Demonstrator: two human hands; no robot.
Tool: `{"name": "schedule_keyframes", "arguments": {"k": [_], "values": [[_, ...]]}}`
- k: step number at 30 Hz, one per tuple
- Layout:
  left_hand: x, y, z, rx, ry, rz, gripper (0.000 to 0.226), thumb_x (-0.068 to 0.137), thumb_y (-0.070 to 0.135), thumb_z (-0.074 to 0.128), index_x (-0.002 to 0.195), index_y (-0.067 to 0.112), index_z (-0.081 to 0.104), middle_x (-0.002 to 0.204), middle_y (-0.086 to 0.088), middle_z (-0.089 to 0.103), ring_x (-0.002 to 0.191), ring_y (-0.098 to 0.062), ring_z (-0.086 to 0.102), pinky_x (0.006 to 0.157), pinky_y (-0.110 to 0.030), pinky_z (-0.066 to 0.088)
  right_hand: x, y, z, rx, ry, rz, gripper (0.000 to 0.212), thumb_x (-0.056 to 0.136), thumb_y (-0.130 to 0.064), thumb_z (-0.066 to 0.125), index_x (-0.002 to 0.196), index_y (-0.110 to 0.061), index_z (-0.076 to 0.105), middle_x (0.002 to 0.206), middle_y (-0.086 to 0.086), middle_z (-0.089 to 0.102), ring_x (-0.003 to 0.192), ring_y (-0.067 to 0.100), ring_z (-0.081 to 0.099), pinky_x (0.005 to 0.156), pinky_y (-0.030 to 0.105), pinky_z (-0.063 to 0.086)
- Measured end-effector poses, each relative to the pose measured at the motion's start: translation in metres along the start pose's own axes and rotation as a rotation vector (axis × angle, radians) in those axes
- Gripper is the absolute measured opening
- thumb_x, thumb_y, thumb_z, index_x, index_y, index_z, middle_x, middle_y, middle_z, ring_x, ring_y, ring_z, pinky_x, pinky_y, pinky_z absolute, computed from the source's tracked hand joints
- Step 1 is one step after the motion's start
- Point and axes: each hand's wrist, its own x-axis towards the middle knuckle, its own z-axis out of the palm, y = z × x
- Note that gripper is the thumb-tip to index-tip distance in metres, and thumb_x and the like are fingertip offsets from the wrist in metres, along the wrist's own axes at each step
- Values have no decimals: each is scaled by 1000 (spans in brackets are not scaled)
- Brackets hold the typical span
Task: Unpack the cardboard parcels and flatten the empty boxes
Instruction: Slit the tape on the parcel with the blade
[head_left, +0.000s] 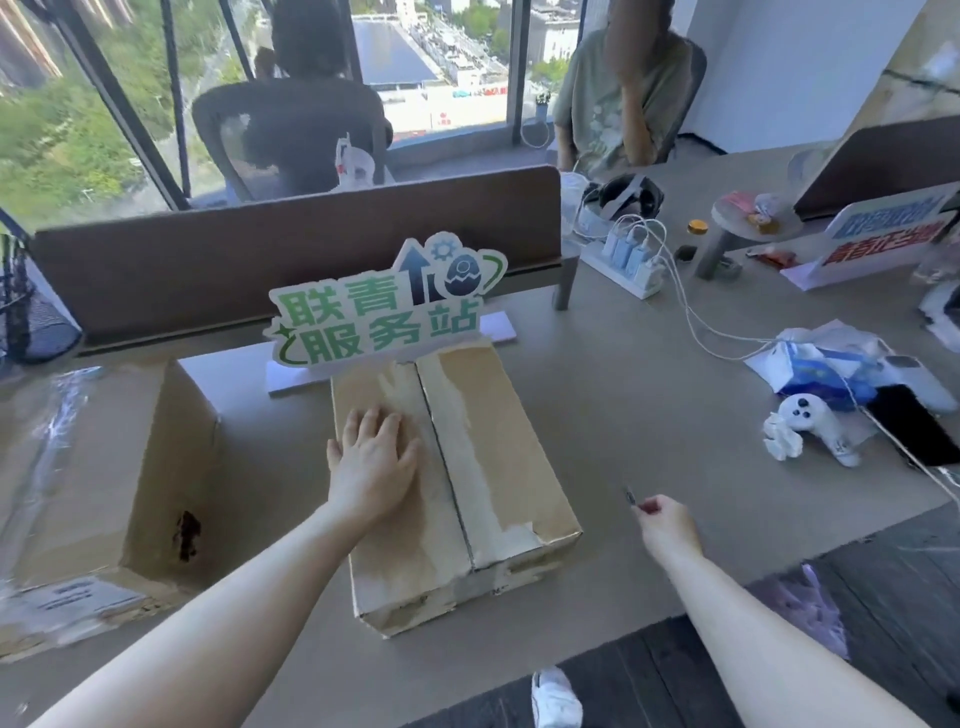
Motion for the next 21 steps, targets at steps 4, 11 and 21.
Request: {"name": "schedule_keyframes", "arguments": {"k": [4,11,21], "values": [[13,8,5,99,52,-72,56,100,49,32,152,29,27,164,4,11,151,-19,-3,120,-54,6,38,2,2,-88,-128,-91,10,94,-25,64,90,-15,62,89,5,68,82,27,63,74,35,51],[17,14,5,127,105,-115,54,100,48,34,150,27,34,162,5,19,150,-19,5,121,-49,8,42,-47,-12,-90,-35,-262,27,95,-32,59,75,-15,52,86,11,61,86,33,59,75,39,49],[99,16,-25,11,11,-204,45,96,25,34,141,26,42,155,0,32,143,-28,20,113,-54,22,11,-291,41,-351,-296,-998,49,103,-33,39,148,-15,40,154,2,38,141,26,31,115,40,28]]}}
